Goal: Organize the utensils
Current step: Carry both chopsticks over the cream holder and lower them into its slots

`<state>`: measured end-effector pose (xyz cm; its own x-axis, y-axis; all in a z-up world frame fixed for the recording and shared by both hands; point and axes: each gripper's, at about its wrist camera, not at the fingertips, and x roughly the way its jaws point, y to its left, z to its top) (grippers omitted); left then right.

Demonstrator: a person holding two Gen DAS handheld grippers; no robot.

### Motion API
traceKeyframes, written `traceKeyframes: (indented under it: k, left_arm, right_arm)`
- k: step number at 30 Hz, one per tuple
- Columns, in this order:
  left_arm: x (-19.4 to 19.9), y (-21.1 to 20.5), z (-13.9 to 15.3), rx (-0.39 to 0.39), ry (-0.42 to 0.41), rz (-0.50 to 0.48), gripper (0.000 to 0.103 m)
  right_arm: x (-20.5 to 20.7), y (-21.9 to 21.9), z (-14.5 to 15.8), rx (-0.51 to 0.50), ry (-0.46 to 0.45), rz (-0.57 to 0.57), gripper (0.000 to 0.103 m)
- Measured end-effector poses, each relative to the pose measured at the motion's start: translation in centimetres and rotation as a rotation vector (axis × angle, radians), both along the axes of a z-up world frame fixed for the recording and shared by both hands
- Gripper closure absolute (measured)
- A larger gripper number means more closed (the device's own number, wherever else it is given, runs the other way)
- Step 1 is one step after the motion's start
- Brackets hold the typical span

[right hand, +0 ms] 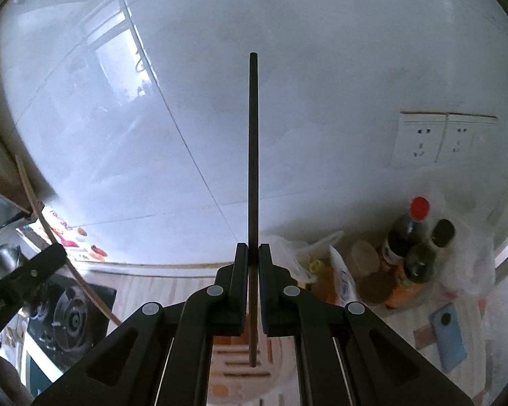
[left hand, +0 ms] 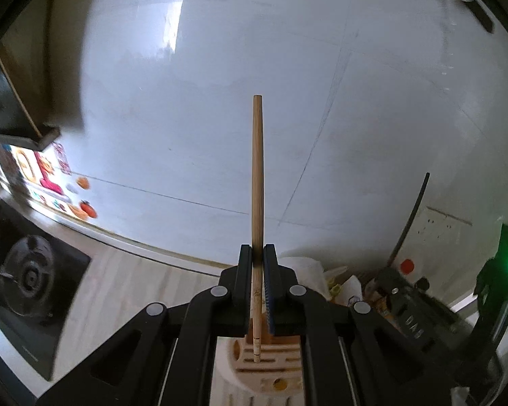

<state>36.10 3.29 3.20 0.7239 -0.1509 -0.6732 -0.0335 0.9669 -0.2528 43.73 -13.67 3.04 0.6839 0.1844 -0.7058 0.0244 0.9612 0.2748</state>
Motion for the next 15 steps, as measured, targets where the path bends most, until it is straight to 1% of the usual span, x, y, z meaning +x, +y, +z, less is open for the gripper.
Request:
traceKeyframes:
  k: [6, 9, 15]
  left_arm:
    - [3.1, 0.0, -2.8, -0.038, 0.053, 0.001, 0.099]
    - [4.3, 0.1, -4.4, -0.06, 0.078, -0.001, 0.099]
    - [5.2, -1.0, -6.8, -0.067, 0.126, -0.017, 0.099]
  right_arm:
    - [2.4, 0.8, -2.3, 0.029, -0.003, -0.007, 0.097]
    - [2.9, 1.0, -3.4, 0.035, 0.003, 0.0, 0.097]
    - [2.9, 1.5, -5.1, 0.016, 0.016, 0.021, 0.097]
